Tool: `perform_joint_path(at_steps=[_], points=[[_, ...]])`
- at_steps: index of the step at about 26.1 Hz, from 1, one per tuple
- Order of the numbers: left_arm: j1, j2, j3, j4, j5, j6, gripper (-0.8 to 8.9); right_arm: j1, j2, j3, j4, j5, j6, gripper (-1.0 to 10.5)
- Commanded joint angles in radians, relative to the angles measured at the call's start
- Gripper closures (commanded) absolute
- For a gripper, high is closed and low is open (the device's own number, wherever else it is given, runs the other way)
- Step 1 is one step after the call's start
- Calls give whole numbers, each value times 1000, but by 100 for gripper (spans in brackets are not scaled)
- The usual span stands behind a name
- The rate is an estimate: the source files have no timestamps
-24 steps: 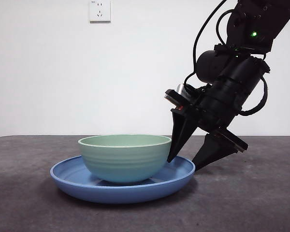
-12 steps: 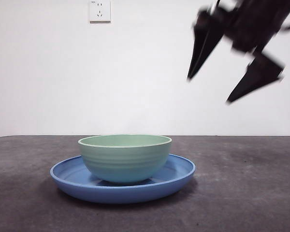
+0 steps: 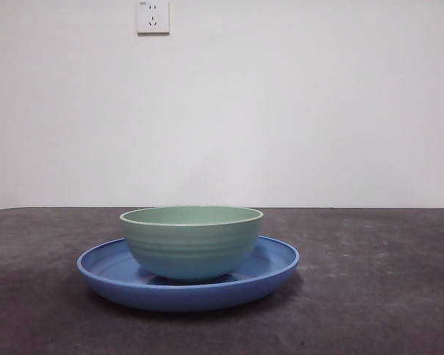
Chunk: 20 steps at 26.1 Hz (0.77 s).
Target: Place the green bowl on the blue plate
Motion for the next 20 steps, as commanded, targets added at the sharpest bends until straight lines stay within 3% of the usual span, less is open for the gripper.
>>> perform_joint_path(at_steps=[1,8,20], points=[[-6,5,6,13,2,4,188,44,-86,8,-6,-9,-30,388],[-6,5,6,12,2,4,188,111,-259,-2,-126,-7,-2,389],[-6,5,6,12,2,4,218,111,-350,-114,-90,-10,51,390]])
